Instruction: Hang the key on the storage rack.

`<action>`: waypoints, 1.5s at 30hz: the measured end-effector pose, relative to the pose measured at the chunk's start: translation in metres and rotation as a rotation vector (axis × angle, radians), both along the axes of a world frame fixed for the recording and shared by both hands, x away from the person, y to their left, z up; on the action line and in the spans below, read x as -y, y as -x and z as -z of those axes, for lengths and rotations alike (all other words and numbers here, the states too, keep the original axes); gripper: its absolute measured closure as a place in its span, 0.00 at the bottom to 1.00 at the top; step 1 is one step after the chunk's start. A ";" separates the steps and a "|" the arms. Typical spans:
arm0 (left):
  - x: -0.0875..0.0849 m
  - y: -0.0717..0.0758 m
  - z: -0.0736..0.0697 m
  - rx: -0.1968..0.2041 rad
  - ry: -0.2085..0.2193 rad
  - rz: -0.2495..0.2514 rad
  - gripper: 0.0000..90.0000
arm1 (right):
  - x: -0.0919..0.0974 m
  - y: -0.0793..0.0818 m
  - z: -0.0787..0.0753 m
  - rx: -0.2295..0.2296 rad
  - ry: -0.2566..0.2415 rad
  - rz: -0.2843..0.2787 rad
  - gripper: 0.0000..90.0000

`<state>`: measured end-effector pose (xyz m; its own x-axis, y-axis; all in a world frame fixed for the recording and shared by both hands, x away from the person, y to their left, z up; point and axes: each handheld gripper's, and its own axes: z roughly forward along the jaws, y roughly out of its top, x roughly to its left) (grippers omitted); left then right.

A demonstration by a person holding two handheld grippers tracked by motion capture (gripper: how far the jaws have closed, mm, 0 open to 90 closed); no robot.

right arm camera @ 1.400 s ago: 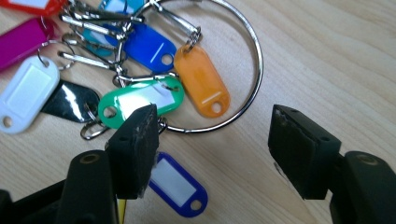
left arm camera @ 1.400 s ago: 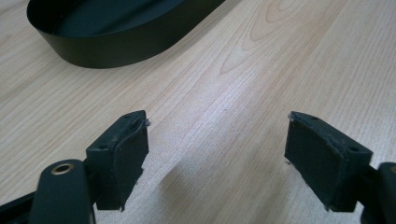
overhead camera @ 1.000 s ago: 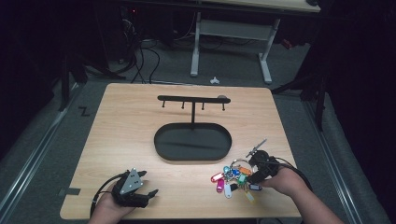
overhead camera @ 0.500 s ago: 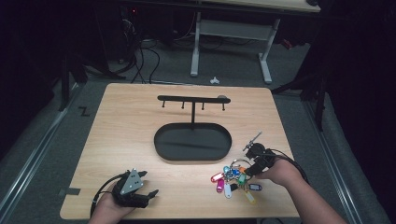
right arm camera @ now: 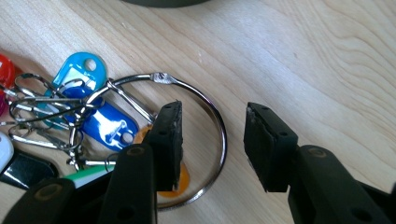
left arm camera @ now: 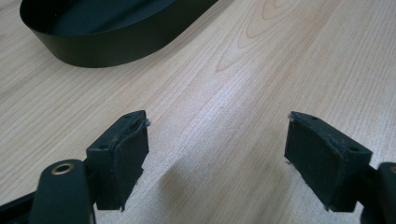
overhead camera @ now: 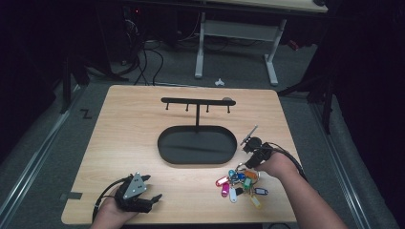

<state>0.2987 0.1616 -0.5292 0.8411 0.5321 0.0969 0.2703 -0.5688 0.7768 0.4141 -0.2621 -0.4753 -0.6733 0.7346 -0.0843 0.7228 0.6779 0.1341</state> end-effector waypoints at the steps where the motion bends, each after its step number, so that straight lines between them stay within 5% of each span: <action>1: 0.000 0.000 0.000 0.000 0.000 0.000 0.25 | 0.000 0.000 0.000 0.000 0.000 0.000 0.64; 16: 0.000 0.000 0.000 0.003 0.001 0.003 0.25 | -0.010 -0.010 0.013 -0.061 -0.001 -0.070 0.72; 30: 0.000 0.000 0.000 0.002 -0.001 0.002 0.25 | -0.010 -0.011 0.012 -0.108 -0.009 -0.092 0.95; 35: 0.000 0.000 0.000 0.002 -0.002 0.002 0.25 | -0.010 -0.012 0.012 -0.108 -0.009 -0.107 0.93; 38: 0.000 0.000 0.000 0.002 -0.002 0.002 0.25 | -0.013 -0.012 0.013 -0.100 -0.016 -0.114 0.84; 45: 0.000 0.000 0.000 0.002 -0.002 0.002 0.25 | -0.015 -0.012 0.012 -0.100 -0.011 -0.102 0.84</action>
<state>0.2988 0.1615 -0.5295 0.8419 0.5304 0.0995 0.2677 -0.5706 0.7764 0.4265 -0.2473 -0.4876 -0.7494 0.6621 -0.0050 0.6601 0.7476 0.0729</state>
